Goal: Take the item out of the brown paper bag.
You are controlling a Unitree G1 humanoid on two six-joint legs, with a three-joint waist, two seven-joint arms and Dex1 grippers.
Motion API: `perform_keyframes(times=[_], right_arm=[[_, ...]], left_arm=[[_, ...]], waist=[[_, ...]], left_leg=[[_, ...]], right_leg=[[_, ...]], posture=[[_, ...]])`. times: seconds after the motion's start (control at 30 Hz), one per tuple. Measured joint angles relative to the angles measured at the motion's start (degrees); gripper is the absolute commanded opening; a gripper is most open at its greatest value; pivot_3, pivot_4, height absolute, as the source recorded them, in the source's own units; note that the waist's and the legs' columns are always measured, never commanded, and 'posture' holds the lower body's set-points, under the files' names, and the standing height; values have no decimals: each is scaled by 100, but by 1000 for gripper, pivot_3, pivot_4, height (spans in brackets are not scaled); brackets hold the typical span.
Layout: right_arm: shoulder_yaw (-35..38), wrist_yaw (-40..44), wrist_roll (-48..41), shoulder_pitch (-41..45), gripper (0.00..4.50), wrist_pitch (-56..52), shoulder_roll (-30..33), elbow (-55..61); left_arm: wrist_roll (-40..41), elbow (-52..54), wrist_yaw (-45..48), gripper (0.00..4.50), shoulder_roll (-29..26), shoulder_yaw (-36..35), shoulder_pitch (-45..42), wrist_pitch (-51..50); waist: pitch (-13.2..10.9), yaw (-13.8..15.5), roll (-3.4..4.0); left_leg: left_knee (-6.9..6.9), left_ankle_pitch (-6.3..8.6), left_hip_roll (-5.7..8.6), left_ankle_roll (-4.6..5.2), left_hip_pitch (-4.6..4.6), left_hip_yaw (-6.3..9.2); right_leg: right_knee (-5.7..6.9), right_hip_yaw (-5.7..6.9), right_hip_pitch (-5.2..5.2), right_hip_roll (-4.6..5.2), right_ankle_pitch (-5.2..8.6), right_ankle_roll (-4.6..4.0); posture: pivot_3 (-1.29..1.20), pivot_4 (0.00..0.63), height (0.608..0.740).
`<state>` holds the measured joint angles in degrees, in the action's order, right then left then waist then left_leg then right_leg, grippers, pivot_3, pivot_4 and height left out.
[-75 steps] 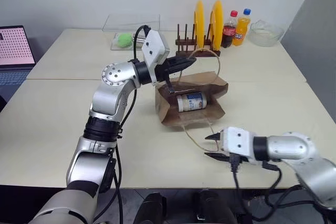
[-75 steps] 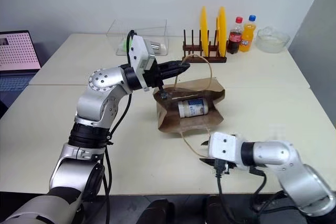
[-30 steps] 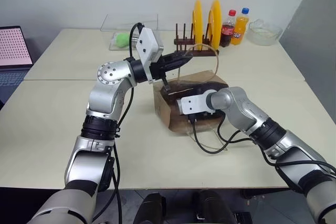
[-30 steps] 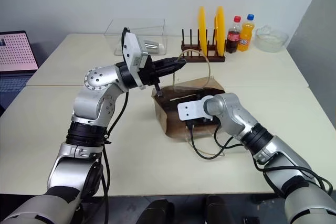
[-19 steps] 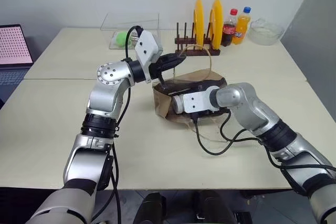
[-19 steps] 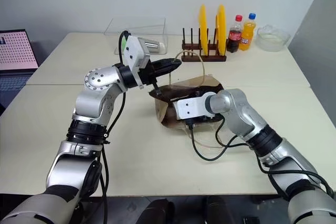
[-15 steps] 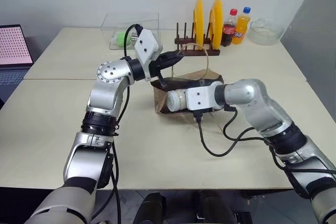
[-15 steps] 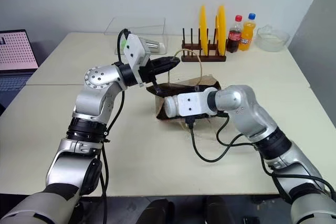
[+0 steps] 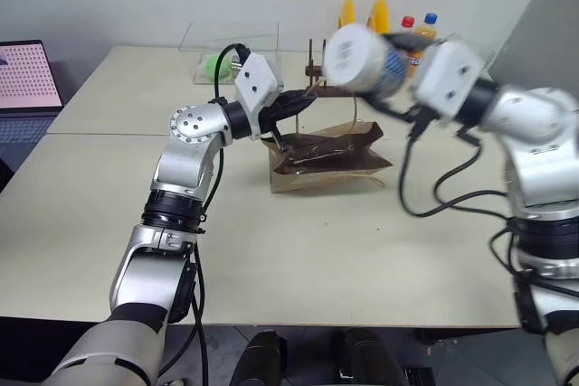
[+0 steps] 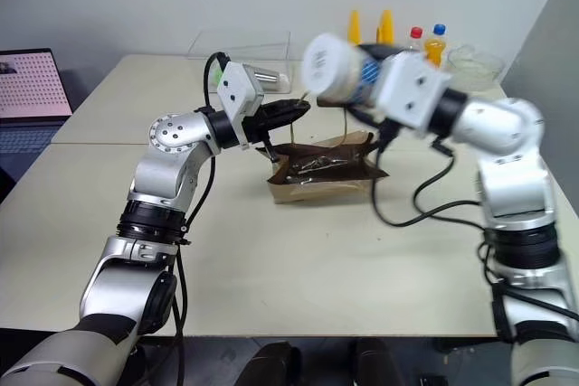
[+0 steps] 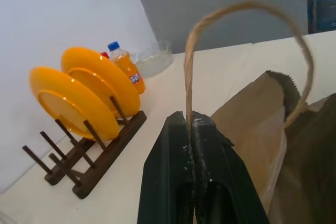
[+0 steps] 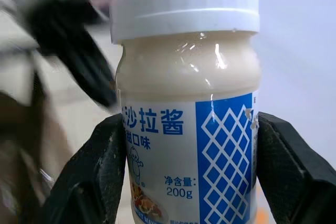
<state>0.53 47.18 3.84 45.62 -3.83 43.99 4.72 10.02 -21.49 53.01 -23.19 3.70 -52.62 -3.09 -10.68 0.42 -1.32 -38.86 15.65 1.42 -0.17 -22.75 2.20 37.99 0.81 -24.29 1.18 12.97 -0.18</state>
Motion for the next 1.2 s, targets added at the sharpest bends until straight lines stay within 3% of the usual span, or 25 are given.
perform_keyframes(times=[0.07,0.2,0.57,0.63,0.67,0.77,1.03,1.2], right_arm=[[-3,-82,341,-232,3013,302,425,-706],[-467,-81,854,-565,3013,867,677,-1886],[-1666,768,1349,-371,3013,1589,431,-3689],[-1756,933,1347,-257,3013,1611,423,-3774],[-1763,1001,1348,-212,3725,1637,401,-3841],[-1763,1066,1340,-181,4473,1686,335,-3904],[-1717,1291,1202,-178,4473,1552,348,-3689],[-1035,1923,330,-542,4473,601,873,-2180]], left_arm=[[0,-55,-3,0,-1,-1,-1,14],[-2,-102,-6,0,58,7,-3,84],[-2,-88,-7,0,68,55,26,129],[-2,-85,-6,0,67,56,27,129],[-2,-85,-6,0,61,56,28,129],[-2,-85,-6,0,59,56,29,130],[-2,-63,-4,0,51,56,87,136],[-30,-136,0,0,43,58,62,250]], waist=[[0,-2,0],[-1,-73,1],[-2,-183,3],[-2,-183,3],[-2,-181,3],[-2,-180,3],[-2,-178,3],[-2,-134,4]], left_leg=[[1,0,-2,1,3,-12],[6,0,-16,2,9,-50],[4,-1,-21,2,16,-67],[4,-1,-22,1,17,-62],[4,-1,-22,1,16,-61],[4,-1,-22,1,17,-62],[3,-2,-21,0,18,-60],[3,-1,-21,1,15,-55]], right_leg=[[-1,-6,1,0,0,0],[8,-21,-6,-2,0,0],[10,-29,-5,-4,0,1],[8,-25,-3,-4,0,1],[9,-25,-3,-4,0,1],[9,-26,-2,-4,0,1],[10,-25,-1,-3,0,1],[8,-20,0,-2,0,1]], posture=[[0,150,740],[0,150,740],[0,150,740],[0,150,740],[0,150,740],[0,150,740],[0,150,740],[0,150,740]])
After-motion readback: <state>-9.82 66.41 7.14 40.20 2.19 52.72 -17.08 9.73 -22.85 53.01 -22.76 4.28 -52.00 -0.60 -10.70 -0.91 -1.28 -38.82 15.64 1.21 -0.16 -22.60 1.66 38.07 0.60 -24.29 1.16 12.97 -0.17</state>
